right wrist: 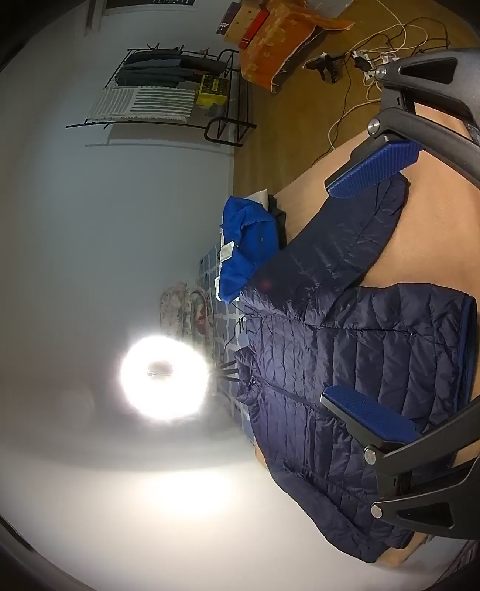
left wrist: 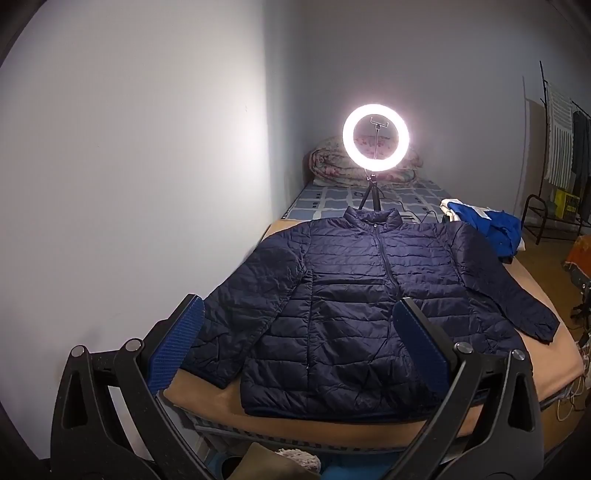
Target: Fold large clothes
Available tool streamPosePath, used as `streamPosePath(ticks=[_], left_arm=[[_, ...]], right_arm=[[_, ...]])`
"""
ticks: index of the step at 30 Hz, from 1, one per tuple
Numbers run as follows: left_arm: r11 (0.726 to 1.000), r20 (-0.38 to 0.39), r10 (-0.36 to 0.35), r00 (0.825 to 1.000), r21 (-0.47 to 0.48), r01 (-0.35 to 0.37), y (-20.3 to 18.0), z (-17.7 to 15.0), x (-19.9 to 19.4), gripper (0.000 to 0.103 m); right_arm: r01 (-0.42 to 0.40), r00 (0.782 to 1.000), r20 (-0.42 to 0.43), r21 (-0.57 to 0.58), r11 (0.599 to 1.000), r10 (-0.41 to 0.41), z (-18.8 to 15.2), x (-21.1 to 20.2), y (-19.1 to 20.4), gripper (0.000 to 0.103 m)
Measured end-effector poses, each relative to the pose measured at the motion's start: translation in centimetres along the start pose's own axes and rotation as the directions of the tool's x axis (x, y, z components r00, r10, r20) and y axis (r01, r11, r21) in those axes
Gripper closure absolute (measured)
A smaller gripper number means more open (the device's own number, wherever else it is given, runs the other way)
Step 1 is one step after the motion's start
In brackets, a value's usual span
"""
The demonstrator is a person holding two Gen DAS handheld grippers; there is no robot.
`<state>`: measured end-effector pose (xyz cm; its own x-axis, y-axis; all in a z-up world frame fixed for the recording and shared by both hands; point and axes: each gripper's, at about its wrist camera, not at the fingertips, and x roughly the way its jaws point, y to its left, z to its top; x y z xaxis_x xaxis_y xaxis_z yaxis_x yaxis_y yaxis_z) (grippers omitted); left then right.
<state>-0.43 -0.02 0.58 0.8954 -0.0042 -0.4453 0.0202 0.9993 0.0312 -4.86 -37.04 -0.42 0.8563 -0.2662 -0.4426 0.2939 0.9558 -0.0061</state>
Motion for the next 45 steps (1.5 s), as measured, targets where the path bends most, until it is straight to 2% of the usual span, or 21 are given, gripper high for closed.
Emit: streamPosePath(ticks=[45], left_arm=[[1.0,0.015,0.014,1.0,0.006,-0.014,-0.16,0.25,-0.52,0.0]], right_arm=[[-0.006,1.0,-0.006,-0.011,1.0,0.005,-0.28,0.32,0.48,0.0]])
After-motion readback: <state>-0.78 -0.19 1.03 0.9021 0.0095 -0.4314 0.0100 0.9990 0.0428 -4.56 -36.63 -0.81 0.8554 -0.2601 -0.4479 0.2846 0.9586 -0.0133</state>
